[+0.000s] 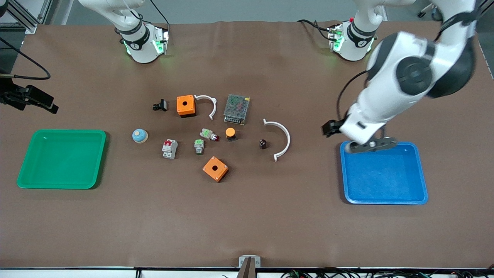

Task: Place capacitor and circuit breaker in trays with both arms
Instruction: 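Move the left gripper over the black capacitor beside the white clip, then grasp the black capacitor with the left gripper while the right gripper reaches out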

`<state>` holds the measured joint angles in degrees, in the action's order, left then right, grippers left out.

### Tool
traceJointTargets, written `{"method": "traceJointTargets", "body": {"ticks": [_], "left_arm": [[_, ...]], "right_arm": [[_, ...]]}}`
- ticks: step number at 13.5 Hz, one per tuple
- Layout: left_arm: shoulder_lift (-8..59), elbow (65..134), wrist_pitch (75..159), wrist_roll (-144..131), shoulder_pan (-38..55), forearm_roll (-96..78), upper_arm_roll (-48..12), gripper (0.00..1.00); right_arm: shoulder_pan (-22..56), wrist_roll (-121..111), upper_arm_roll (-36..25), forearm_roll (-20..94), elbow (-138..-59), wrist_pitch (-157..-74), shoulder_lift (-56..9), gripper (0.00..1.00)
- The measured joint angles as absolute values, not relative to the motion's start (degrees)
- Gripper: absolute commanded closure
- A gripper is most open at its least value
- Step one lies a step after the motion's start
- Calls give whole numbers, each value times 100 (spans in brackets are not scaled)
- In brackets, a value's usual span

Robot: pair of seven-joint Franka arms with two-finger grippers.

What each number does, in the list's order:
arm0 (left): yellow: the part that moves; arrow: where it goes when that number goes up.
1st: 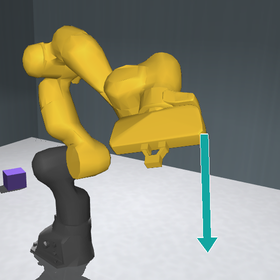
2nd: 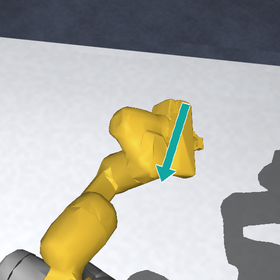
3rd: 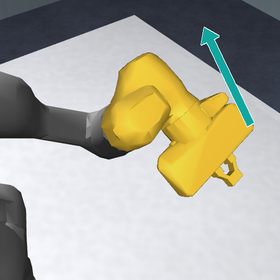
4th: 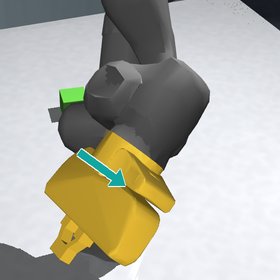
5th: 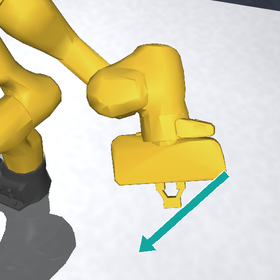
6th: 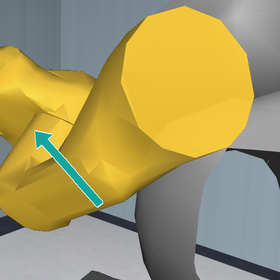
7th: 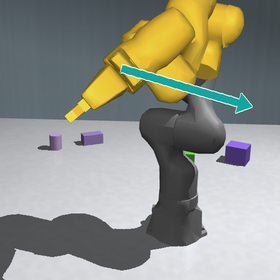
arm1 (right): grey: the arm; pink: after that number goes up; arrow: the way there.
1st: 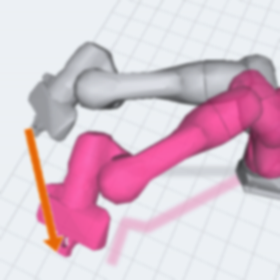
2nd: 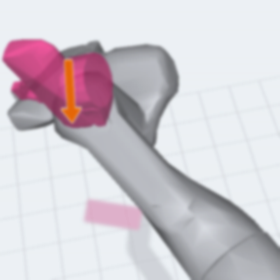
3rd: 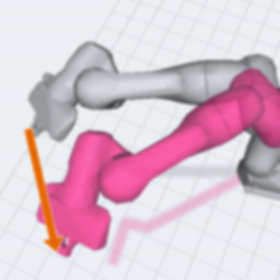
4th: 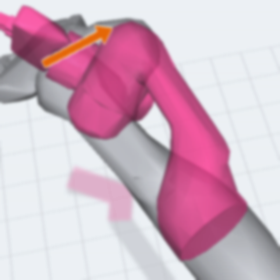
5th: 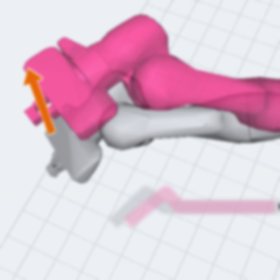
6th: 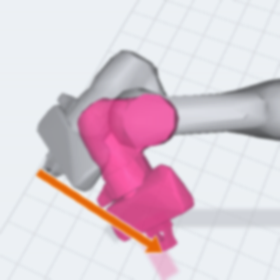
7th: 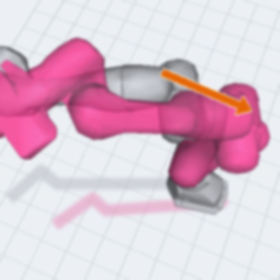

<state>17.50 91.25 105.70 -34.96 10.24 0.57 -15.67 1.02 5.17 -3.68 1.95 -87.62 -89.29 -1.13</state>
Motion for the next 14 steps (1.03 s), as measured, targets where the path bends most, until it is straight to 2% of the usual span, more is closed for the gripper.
{"method": "traceJointTargets", "body": {"ticks": [4, 7, 14], "left_arm": [[2487, 9120, 11261, -4789, 1668, 57, -1572, 8], [2813, 9114, 11474, -5360, 1954, 57, -1573, 12], [3681, 9117, 12530, -7006, 2607, 498, -1569, 24]], "right_arm": [[103, 517, -367, 195, -8761, -8929, -115, 0], [103, 517, -367, 195, -8761, -8929, -122, 0], [125, 516, -359, 195, -8761, -8929, -153, 0]]}}
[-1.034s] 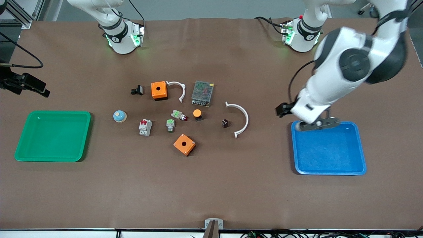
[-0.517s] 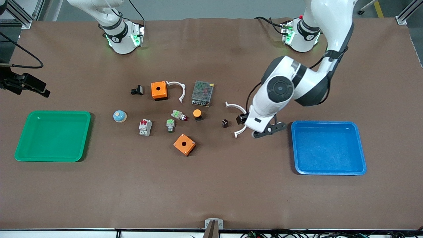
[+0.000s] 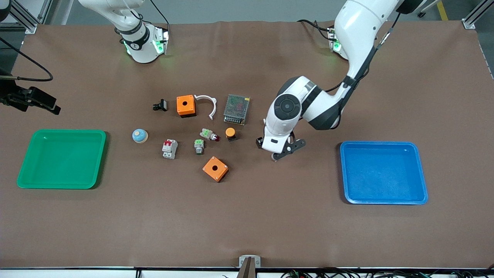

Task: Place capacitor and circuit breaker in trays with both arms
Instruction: 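Grasp the black capacitor with the left gripper while the right gripper reaches out, then carry the capacitor to the blue tray while the right gripper reaches the breaker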

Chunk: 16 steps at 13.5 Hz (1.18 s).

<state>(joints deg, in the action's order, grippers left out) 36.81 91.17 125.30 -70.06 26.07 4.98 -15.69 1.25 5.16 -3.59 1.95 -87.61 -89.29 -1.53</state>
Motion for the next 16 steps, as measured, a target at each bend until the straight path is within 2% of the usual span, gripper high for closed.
{"method": "traceJointTargets", "body": {"ticks": [9, 10, 11, 12, 16], "left_arm": [[4281, 9092, 13172, -7212, 2805, 621, -1555, 54], [4330, 9091, 13279, -7212, 2806, 626, -1554, 69], [4372, 9089, 13334, -7212, 2806, 628, -1554, 89], [4397, 9087, 13352, -7212, 2807, 629, -1553, 100], [4373, 9028, 13348, -7212, 2789, 660, -1529, 100]], "right_arm": [[447, 538, -339, 207, -8763, -8914, -412, 0], [447, 555, -342, 208, -8765, -8910, -428, 0], [463, 574, -341, 215, -8770, -8907, -448, 1], [544, 578, -339, 218, -8781, -8882, -484, 1], [1343, 1554, -309, 221, -9127, -9059, -698, 0]]}}
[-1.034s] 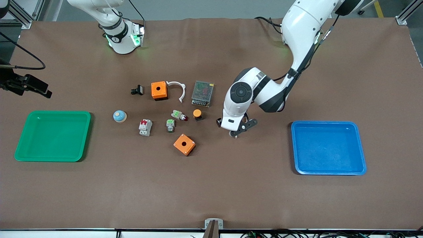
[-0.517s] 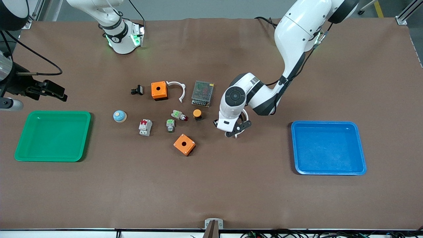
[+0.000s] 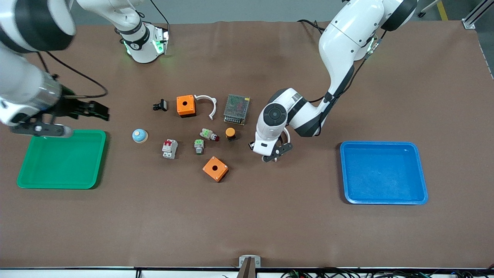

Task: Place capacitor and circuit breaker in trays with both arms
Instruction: 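Carry the capacitor to the blue tray while the right gripper reaches the breaker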

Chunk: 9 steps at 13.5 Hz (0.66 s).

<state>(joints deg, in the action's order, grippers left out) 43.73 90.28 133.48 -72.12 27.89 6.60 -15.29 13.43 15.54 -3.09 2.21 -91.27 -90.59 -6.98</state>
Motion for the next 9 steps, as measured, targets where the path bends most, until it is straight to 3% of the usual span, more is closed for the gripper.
{"method": "traceJointTargets", "body": {"ticks": [9], "left_arm": [[2867, 8947, 12222, -5770, 1468, 790, -1496, 100]], "right_arm": [[2172, 1929, -295, 225, -11551, -12081, -870, 0]]}}
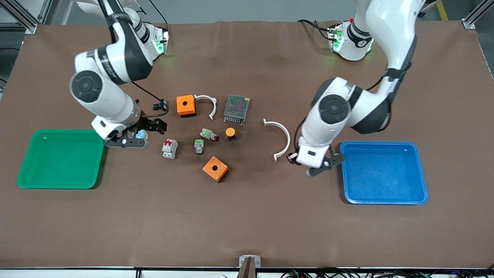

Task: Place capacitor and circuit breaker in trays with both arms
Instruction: 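Carry the capacitor to the blue tray while the right gripper reaches the breaker, then lower the capacitor into the blue tray while the right gripper grasps the breaker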

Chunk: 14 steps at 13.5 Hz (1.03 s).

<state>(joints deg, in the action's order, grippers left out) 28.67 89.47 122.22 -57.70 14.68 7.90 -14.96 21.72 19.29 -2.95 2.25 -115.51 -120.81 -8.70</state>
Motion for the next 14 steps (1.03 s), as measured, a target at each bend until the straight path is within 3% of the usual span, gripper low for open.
{"method": "traceJointTargets", "body": {"ticks": [7, 14], "left_arm": [[2878, 9329, 12220, -3745, 323, 916, -1462, 100], [3223, 9508, 12721, -409, -1469, 922, -1464, 100]], "right_arm": [[2222, 1979, -337, 391, -11820, -13157, -1679, 0], [2216, 1981, -364, 669, -11815, -13471, -2244, 1]]}}
